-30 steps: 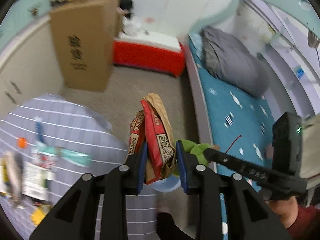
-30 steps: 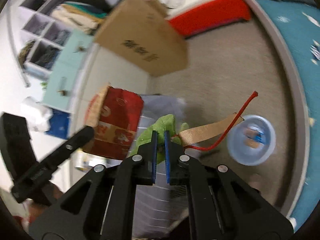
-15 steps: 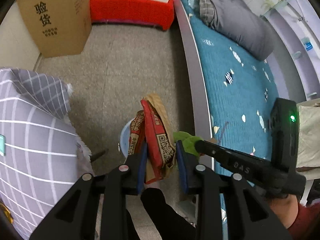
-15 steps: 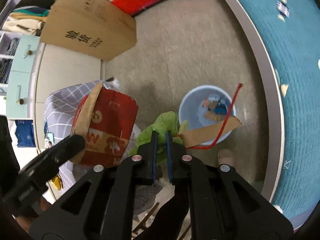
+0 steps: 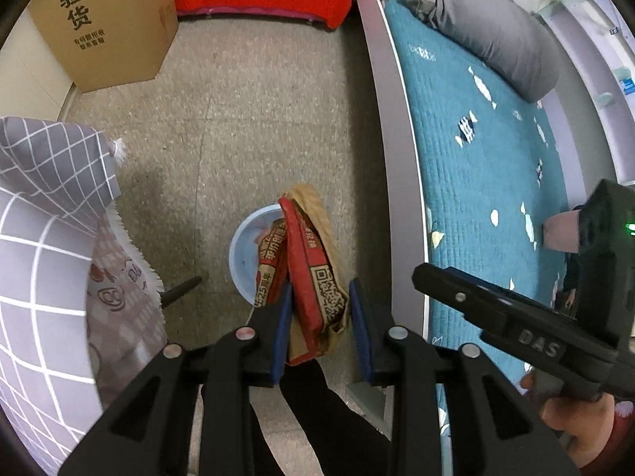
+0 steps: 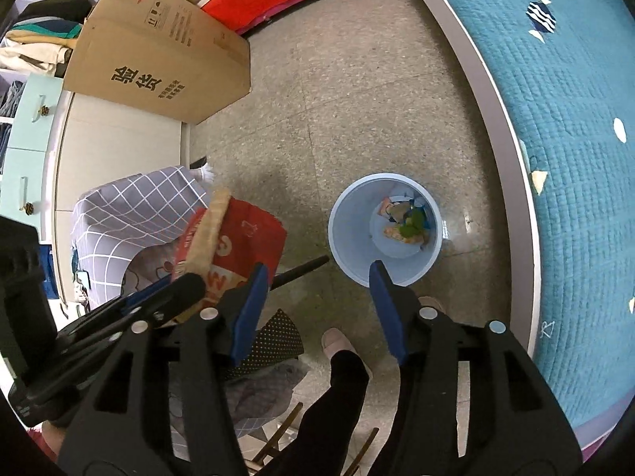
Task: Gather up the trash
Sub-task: 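Carry both items over the blue bucket and open both tools to drop them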
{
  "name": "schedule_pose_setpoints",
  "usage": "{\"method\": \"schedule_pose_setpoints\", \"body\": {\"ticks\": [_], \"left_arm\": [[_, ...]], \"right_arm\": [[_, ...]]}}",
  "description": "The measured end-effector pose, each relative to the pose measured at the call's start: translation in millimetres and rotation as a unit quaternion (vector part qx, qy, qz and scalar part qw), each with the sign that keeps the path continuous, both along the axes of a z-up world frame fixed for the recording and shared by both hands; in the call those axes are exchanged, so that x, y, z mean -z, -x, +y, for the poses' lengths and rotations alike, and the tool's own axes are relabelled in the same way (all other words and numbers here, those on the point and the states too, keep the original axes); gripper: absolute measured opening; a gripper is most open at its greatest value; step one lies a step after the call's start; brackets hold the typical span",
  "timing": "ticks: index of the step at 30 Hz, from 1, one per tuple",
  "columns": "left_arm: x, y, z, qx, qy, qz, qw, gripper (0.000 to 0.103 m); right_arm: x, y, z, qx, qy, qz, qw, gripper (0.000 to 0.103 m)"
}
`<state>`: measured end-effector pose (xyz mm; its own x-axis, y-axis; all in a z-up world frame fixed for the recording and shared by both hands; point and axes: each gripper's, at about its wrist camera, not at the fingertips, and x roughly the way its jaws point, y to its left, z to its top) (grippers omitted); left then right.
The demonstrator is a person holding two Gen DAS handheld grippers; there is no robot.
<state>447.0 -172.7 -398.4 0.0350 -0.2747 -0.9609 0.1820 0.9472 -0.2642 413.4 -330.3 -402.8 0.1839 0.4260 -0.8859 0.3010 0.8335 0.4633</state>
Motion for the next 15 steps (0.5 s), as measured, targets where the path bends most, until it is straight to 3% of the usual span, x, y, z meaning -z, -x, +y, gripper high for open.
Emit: {"method": "schedule_pose_setpoints", "body": {"ticks": [7, 15], "left_arm": [[19, 1, -18, 0.012, 0.000, 0.027, 0.9996, 0.028], [17, -2, -41, 0.029, 0.008, 0.028, 0.9991, 0.032]], "right_arm": [[-2, 6, -7, 0.001, 0.019, -0.003, 1.000, 0.054], [-14, 10, -26, 0.027, 0.029, -0.017, 0.999, 0.056]]}}
